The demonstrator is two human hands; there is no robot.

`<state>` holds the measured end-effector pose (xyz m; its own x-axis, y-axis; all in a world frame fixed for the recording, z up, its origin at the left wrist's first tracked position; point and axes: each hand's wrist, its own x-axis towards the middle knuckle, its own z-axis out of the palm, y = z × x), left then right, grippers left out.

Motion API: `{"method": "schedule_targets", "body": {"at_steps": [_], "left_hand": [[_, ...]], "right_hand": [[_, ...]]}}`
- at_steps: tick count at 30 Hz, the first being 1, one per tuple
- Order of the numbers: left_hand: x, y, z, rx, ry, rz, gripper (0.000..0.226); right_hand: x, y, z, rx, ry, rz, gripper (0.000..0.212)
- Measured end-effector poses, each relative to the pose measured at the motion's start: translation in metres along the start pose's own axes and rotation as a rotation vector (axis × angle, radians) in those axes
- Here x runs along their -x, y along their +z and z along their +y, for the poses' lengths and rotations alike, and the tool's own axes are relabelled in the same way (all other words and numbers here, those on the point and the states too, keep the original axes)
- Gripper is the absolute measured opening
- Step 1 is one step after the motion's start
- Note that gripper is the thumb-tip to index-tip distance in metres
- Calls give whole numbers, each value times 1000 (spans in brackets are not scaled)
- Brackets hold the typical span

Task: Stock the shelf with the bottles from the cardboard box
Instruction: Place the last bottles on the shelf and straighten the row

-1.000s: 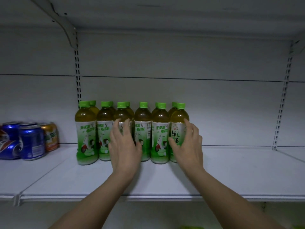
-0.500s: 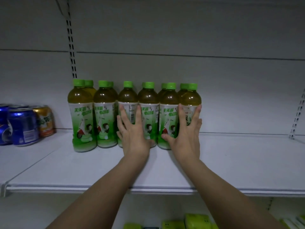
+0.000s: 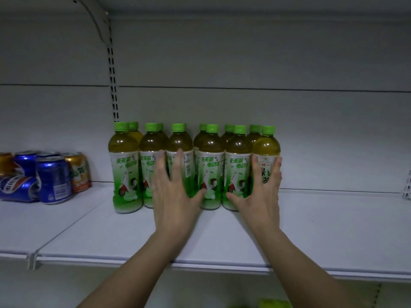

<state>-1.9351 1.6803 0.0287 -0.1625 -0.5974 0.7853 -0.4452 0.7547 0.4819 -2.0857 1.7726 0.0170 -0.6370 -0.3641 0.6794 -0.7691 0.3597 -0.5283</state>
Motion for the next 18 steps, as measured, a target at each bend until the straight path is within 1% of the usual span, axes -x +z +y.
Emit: {"method": "schedule_targets", "body": {"at_steps": [2, 3, 5, 7, 9, 13, 18], "left_hand": [[-11, -18, -21, 4, -149, 107, 118], [-17, -26, -32, 8, -241, 119, 122], [-26, -34, -51, 33, -398, 68, 131], [-30, -30, -61, 93, -471, -32, 143], [-35, -19, -67, 78, -474, -100, 151], [-46, -9, -80, 83, -430, -183, 156], [-45, -9, -84, 106, -411, -179, 156]], "right_hand": [[0, 1, 1, 6, -2, -1, 119], [0, 1, 1, 10, -3, -4, 119], [-1, 2, 1, 13, -5, -11, 120], [0, 1, 1, 13, -14, -2, 121], [1, 1, 0, 19, -35, 5, 123], [2, 2, -1, 26, -48, -3, 126], [2, 3, -2, 37, -35, -8, 125]]}}
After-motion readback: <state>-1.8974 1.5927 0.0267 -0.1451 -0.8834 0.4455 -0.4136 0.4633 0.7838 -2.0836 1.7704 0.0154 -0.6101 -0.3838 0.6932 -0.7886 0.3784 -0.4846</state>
